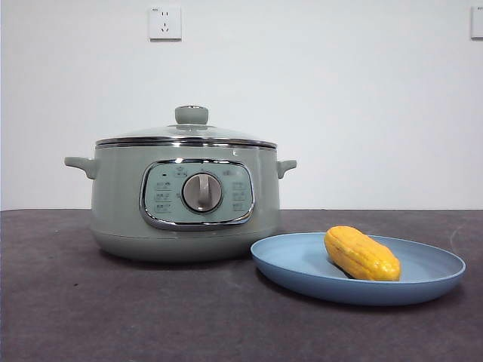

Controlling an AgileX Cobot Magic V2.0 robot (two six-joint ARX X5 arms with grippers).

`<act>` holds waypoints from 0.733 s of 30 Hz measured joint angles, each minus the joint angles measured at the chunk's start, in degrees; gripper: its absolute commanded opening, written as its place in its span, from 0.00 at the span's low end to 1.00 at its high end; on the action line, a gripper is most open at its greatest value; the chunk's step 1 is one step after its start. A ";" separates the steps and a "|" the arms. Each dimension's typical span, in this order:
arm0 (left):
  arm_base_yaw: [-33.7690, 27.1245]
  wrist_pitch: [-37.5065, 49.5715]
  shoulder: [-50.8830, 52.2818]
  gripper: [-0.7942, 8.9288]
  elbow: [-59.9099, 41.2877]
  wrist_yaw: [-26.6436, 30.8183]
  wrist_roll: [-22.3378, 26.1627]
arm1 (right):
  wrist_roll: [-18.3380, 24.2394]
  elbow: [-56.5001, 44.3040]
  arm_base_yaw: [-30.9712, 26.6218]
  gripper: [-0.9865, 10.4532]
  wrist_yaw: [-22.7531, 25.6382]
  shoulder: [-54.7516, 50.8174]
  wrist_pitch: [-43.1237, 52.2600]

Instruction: Take the corn out from the steamer,put the corn on the plate,close the lid

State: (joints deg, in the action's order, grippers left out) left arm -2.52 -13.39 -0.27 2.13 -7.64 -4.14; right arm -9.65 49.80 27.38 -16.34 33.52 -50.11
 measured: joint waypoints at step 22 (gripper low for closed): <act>0.00 0.00 0.00 0.08 0.00 0.00 0.00 | 5.90 -29.14 -18.80 0.09 7.37 -18.03 39.80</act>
State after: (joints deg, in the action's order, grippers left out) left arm -2.52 -13.39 -0.27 2.13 -7.64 -4.14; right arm -3.75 20.67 8.58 -8.97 15.49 -10.31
